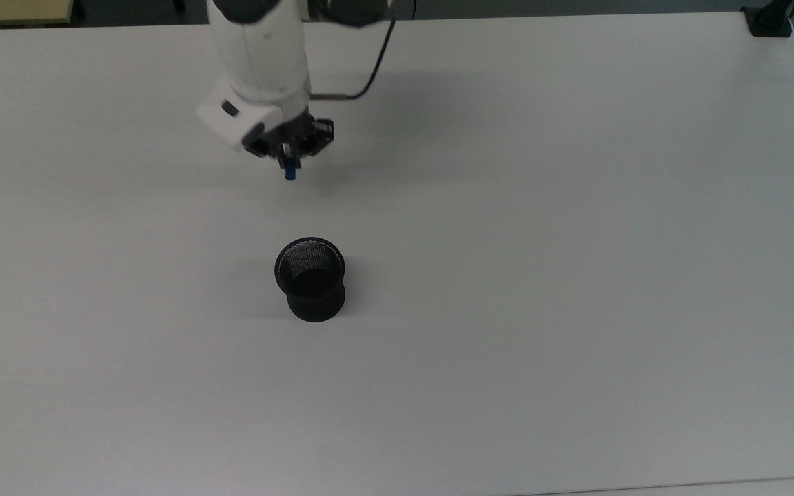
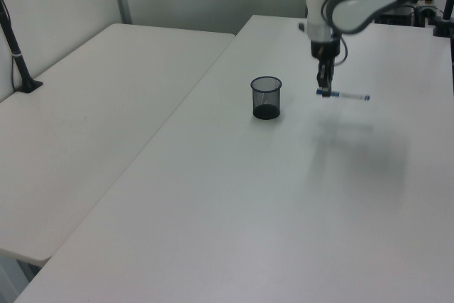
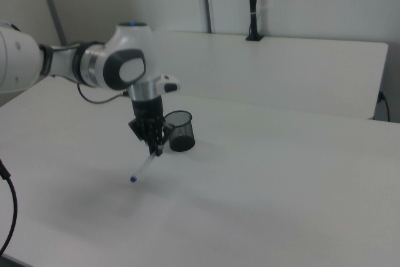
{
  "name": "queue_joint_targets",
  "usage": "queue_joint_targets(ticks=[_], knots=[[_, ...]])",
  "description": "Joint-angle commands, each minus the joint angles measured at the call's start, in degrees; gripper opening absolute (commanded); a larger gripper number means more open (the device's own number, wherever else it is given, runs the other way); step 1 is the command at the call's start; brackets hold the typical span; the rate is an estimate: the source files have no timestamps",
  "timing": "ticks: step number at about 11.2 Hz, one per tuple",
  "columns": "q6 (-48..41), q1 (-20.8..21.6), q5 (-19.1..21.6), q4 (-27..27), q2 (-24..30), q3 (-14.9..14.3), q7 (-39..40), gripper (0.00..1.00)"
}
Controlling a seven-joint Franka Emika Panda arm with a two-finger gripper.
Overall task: Insert the marker
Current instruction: 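Carry the marker over the black mesh pen cup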
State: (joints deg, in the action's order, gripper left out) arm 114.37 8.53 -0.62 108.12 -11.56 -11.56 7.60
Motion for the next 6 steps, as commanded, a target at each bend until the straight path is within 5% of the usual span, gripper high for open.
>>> queue_joint_targets(ticks=[1,6], knots=[[-10.7,0.8,2.3,-9.0,1.7,-1.4,0.4,0.0],[-6.0,0.4,5.2,-22.0,-6.3,-1.4,-3.8,0.0]])
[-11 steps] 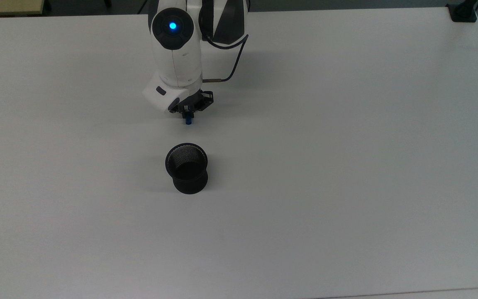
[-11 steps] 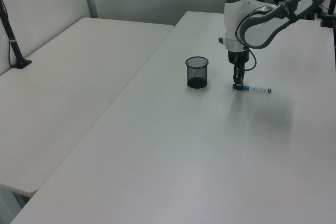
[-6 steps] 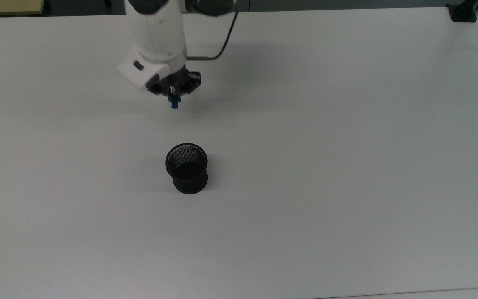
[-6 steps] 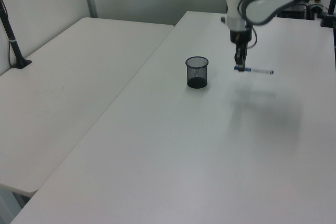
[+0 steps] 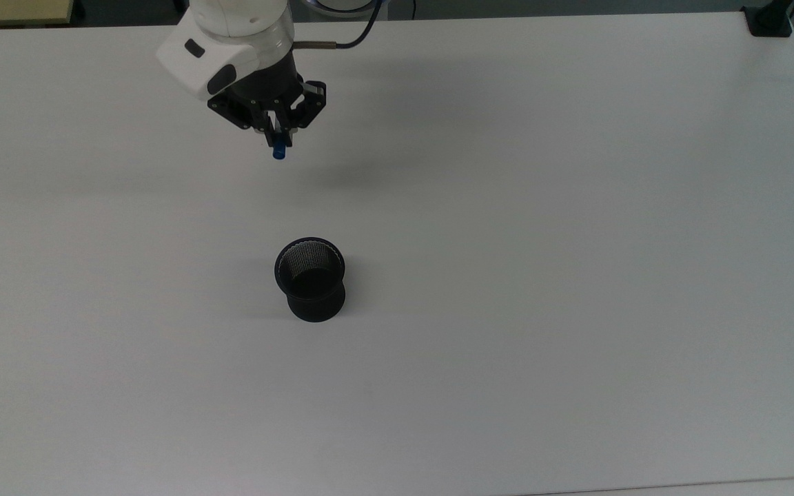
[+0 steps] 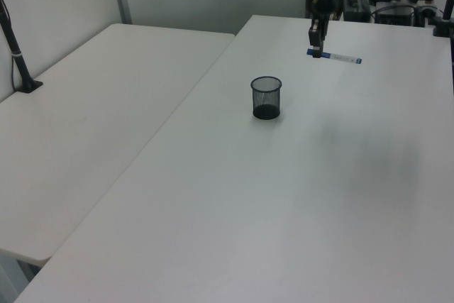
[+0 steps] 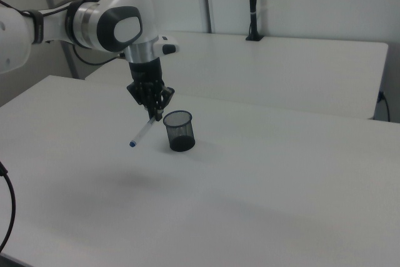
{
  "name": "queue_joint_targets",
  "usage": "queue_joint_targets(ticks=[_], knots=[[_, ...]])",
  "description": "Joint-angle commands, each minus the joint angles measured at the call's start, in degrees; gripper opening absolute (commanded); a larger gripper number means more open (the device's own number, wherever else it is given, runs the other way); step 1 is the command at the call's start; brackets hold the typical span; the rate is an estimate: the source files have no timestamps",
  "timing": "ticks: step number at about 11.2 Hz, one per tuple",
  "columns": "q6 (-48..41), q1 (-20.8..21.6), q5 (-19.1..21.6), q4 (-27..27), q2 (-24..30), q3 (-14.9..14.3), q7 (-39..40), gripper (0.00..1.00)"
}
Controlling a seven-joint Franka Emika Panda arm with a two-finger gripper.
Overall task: Insert the marker
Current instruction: 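Carry the marker over the black mesh pen cup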
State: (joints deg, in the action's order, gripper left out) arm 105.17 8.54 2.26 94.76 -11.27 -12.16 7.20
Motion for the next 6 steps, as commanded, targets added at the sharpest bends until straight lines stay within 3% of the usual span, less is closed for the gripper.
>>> queue_joint_targets(ticks=[1,6], knots=[[8.2,0.4,2.4,-10.7,-8.5,-1.0,-5.1,0.0],[33.9,2.3,2.1,-10.0,-13.2,-1.8,-15.2,0.0]])
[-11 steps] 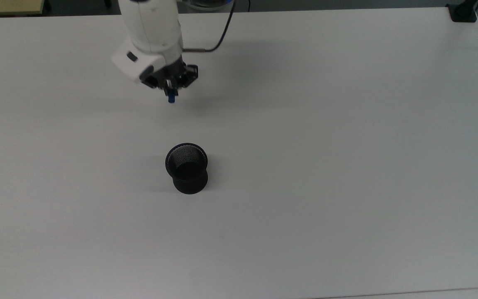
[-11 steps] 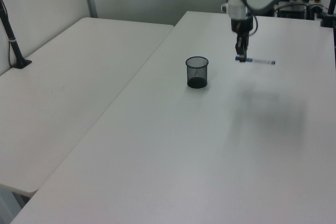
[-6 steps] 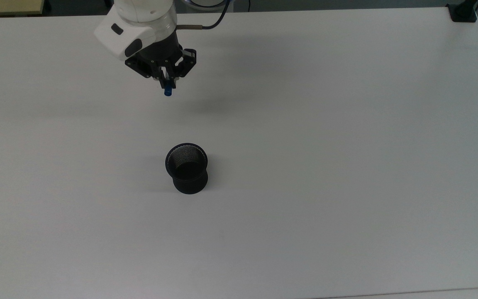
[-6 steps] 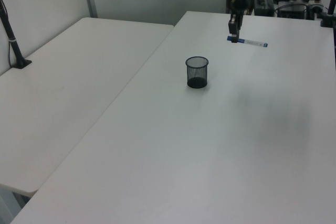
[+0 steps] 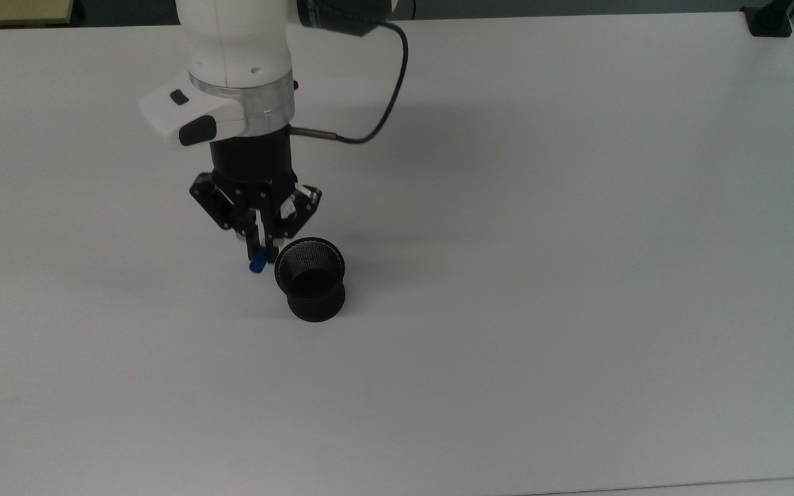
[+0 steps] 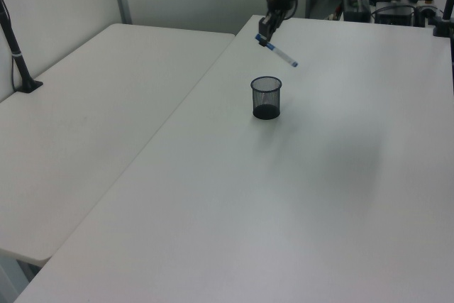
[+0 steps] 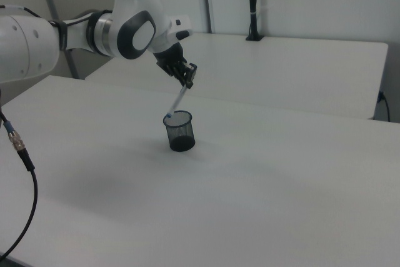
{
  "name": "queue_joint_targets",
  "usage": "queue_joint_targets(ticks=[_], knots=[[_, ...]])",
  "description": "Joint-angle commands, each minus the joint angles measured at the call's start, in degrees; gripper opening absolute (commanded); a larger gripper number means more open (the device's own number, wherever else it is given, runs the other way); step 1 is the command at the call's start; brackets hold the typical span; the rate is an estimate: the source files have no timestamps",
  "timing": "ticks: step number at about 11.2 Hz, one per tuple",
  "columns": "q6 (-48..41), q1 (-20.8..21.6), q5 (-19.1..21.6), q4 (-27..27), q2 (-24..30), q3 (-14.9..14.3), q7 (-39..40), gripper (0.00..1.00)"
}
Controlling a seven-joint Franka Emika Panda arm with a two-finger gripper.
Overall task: Insert the marker
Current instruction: 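Carry the marker over the black mesh pen cup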
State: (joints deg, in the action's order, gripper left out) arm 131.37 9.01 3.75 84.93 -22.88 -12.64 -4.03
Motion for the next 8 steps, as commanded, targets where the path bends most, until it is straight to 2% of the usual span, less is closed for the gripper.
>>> queue_joint_targets(ticks=[1,3,5,8], knots=[[11.4,2.6,0.6,0.3,-2.2,-1.3,-4.9,0.0],[15.7,3.9,0.1,3.0,-2.3,-1.4,-5.2,0.0],[18.9,4.5,-0.3,3.4,-4.2,-1.4,-5.3,0.0],[23.7,4.5,-3.0,8.2,-4.6,-1.4,-5.6,0.0]])
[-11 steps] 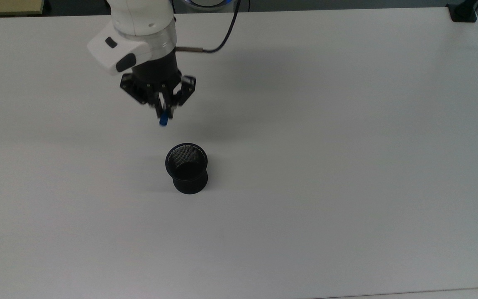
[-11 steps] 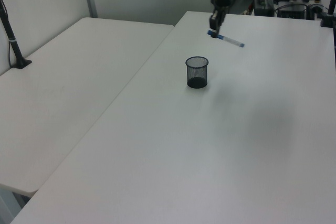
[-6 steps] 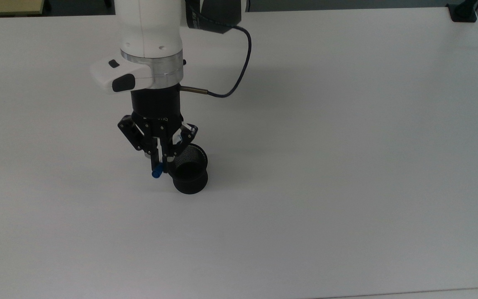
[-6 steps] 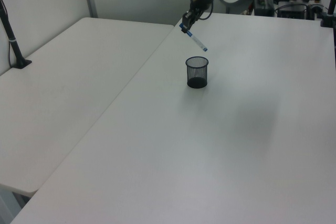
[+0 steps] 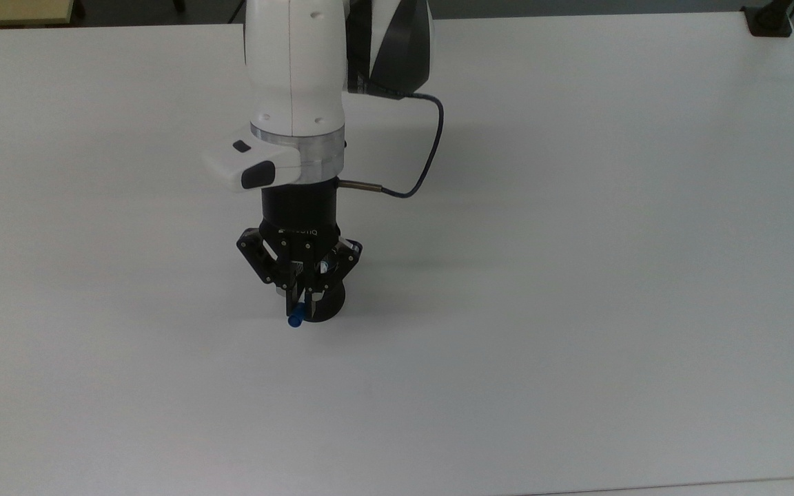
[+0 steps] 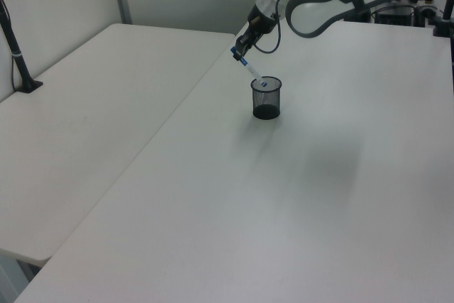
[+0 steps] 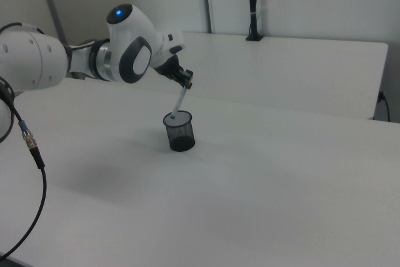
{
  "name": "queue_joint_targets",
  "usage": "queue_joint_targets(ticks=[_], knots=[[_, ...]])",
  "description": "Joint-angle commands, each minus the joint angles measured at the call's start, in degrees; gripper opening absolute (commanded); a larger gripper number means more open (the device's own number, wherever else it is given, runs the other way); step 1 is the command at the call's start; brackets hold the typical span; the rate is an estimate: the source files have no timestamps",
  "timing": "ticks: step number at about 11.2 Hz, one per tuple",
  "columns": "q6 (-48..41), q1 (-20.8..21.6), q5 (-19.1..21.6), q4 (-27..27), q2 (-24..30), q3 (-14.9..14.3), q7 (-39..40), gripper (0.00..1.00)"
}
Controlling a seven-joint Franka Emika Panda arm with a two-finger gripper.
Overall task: Insert the marker
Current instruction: 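Lower the marker into the pen cup and open the gripper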
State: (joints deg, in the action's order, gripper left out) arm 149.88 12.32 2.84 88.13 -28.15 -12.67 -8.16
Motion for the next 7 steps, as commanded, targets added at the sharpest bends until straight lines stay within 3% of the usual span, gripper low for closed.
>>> queue_joint_targets(ticks=[1,4,5,6,7], knots=[[5.2,1.2,-2.3,6.5,1.1,-1.5,-1.3,0.0],[5.3,1.0,-2.4,9.3,2.7,-2.5,-0.3,0.0],[5.2,1.0,-2.4,10.4,3.9,-2.5,0.1,0.29],[4.9,1.0,-2.1,10.7,4.7,-2.5,-0.5,0.93],[4.0,1.0,-1.7,10.7,5.9,-2.5,-0.7,1.0]])
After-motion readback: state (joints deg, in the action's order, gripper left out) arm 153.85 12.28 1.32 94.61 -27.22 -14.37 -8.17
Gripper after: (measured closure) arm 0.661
